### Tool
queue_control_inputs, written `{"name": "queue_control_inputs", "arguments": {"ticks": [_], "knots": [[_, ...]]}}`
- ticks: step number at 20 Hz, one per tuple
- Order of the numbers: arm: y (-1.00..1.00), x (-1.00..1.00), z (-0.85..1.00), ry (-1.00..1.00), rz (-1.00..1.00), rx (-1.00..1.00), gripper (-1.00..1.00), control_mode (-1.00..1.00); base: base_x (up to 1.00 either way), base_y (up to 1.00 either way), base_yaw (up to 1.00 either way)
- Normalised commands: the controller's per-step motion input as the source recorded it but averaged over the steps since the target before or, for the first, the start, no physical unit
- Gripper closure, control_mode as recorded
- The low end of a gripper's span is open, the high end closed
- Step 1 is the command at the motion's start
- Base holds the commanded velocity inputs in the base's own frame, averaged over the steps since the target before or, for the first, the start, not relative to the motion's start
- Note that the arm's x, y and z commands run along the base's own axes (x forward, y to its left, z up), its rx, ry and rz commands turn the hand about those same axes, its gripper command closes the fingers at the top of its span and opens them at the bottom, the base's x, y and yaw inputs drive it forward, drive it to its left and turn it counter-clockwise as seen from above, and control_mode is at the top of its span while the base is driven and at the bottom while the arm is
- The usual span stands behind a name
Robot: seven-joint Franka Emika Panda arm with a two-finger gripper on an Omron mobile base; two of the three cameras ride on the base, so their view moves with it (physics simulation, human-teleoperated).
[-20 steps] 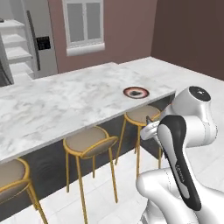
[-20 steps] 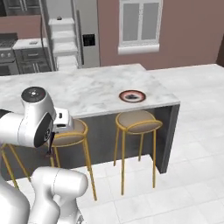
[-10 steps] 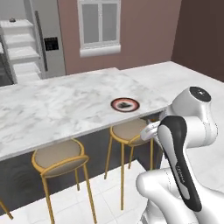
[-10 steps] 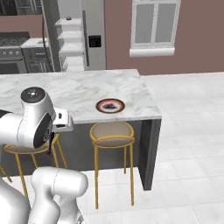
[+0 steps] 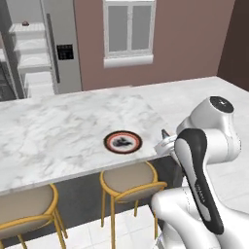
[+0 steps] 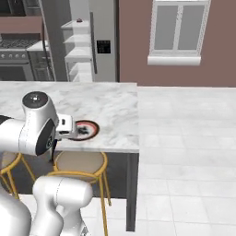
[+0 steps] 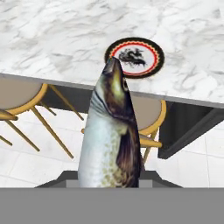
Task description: Take the fish from the fridge and place it on the digital scale on the counter by the fridge. Wait a few seconds for a reading, then move it to the plate on the dining counter.
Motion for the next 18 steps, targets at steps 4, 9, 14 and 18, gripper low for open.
{"name": "queue_control_inputs", "arguments": {"ticks": [4, 9, 14, 18], "knots": [[0.0, 0.0, 0.0, 0.0, 0.0, 0.0, 1.0, 1.0, 0.14, -0.4, 0.08], [0.0, 0.0, 0.0, 0.0, 0.0, 0.0, 1.0, 1.0, 0.33, -0.02, 0.0], [0.0, 0.0, 0.0, 0.0, 0.0, 0.0, 1.0, 1.0, 0.85, 0.11, 0.0], [0.0, 0.0, 0.0, 0.0, 0.0, 0.0, 1.0, 1.0, 0.68, 0.03, 0.0]]}}
